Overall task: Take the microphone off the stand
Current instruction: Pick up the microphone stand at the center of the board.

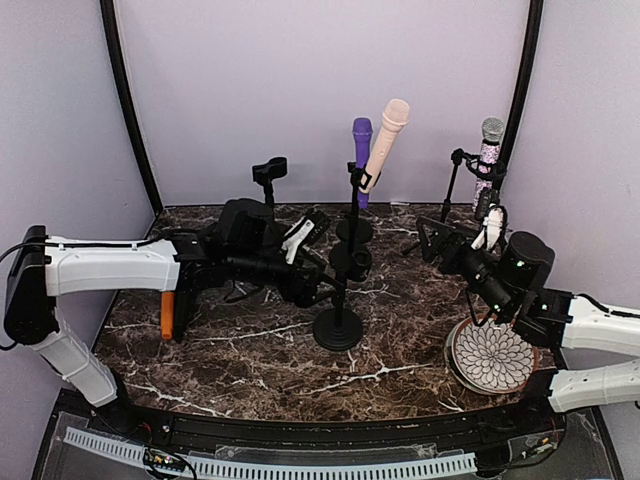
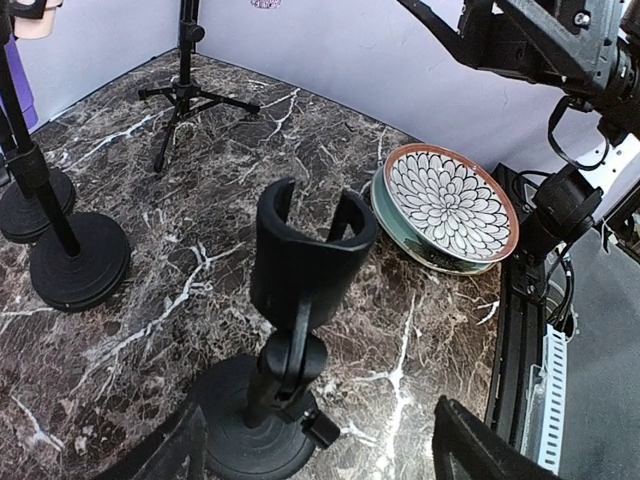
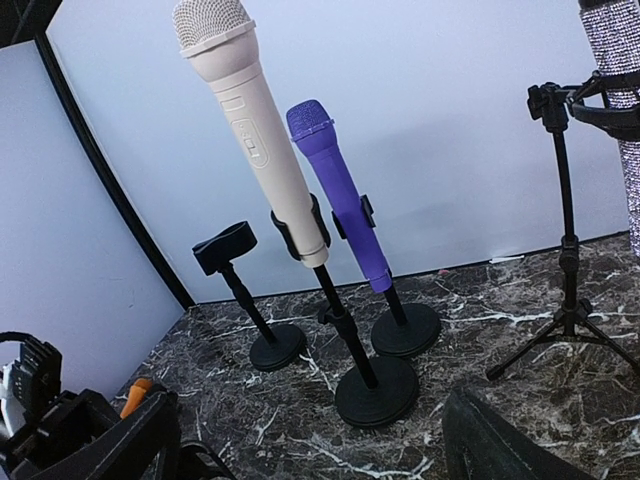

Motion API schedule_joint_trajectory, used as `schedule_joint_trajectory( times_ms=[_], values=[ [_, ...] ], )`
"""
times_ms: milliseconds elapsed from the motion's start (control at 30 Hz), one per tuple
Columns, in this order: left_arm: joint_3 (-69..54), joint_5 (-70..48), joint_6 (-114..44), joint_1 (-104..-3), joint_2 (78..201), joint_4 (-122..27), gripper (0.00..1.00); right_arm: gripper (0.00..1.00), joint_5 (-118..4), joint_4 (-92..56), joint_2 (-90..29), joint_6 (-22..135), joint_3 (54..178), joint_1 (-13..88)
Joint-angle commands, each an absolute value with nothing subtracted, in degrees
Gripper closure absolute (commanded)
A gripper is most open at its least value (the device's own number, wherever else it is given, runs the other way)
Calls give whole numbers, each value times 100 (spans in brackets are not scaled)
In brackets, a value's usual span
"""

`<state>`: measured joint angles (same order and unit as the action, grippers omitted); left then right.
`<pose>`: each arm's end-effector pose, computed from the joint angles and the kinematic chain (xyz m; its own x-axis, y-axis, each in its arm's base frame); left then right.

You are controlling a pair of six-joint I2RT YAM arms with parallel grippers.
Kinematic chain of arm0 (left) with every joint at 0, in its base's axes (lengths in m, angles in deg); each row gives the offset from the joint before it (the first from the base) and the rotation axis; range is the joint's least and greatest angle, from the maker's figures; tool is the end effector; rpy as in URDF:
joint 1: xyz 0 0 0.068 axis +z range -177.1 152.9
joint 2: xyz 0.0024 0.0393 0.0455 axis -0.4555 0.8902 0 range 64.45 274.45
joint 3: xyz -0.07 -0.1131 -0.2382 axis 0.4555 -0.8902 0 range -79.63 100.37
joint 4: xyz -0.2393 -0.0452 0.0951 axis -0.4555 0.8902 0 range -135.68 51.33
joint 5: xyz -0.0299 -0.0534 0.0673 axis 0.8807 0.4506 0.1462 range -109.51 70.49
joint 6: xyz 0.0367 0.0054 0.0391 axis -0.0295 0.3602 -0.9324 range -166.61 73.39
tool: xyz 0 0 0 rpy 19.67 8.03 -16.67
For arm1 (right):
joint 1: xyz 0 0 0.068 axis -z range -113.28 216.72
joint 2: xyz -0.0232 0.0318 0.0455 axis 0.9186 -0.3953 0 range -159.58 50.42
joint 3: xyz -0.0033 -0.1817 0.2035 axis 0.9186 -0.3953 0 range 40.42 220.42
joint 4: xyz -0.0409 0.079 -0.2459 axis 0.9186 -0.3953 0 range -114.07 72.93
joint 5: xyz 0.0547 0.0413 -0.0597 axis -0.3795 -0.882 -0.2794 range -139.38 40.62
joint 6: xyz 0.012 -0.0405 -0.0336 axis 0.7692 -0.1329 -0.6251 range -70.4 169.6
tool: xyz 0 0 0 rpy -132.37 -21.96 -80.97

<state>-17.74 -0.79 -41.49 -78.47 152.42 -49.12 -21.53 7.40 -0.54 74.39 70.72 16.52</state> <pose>0.2136 -0.2857 0.2822 -0.3218 0.2673 -0.9083 0.8997 0.3851 -0.2054 0.1469 0.1502 0.2952 -0.1211 0.4337 -0.8929 -0.3635 0.8176 0.4465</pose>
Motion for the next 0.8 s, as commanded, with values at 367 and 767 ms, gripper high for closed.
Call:
schedule_joint_trajectory(
  times_ms=[367, 767],
  values=[
    [-1737, -576, -4444, -7940, 15776, -5163, 23, 8, -2188, 1132, -49, 7588, 6935, 1697],
    [-3526, -524, -4441, -8237, 15931, -8479, 17, 8, -2227, 1242, -203, 7681, 6895, 1697]
  ],
)
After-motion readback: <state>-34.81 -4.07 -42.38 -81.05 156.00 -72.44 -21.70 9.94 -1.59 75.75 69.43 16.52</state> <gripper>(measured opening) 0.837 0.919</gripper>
